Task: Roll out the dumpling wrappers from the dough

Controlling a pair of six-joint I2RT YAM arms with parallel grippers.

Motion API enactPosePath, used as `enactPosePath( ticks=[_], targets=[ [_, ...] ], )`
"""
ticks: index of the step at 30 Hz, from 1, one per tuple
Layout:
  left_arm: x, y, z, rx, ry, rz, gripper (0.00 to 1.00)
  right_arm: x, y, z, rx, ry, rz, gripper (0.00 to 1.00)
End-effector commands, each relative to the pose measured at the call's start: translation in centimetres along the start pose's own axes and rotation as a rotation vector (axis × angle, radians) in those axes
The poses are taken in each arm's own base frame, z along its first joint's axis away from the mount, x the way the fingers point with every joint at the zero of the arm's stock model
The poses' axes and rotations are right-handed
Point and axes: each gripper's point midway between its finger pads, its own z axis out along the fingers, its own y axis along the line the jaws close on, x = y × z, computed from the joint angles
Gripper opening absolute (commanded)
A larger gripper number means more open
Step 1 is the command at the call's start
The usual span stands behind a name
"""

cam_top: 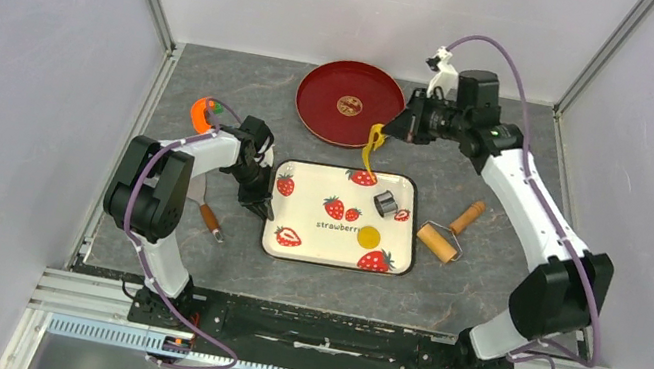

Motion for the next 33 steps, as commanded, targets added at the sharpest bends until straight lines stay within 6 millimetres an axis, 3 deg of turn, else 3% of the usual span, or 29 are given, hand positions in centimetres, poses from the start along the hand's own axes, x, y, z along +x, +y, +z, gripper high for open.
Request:
enactPosePath(
  ticks=[1,9,15,19,27,33],
  targets=[
    [0.4,2.2,1.6,-0.114,0.015,0.091,0.02,-0.8,3.0,3.0,-0.091,-0.001,-0.042,0.06],
    [0.7,2.4,1.6,-0.123,0.017,0.092,0.02,1.7,7.1,9.5,-0.200,0.092,-0.063,0.05],
    [0.7,2.5,1.6,-0.124,0.016,0.092,0.02,3.8,8.0,13.0,-0.214,0.137,-0.085,0.05],
    [0.7,2.5,1.6,-0.123,0.016,0.090,0.02,6.1,6.9,15.2,-0.166,0.169,-0.135,0.05],
    [0.7,2.4,1.6,-0.121,0.018,0.092,0.02,14.0,2.3,18.7,-0.054,0.345,-0.233,0.13],
    [0.7,2.4,1.6,-0.120,0.018,0.093,0.02,14.7,0.2,19.3,0.066,0.346,-0.320,0.36]
  ],
)
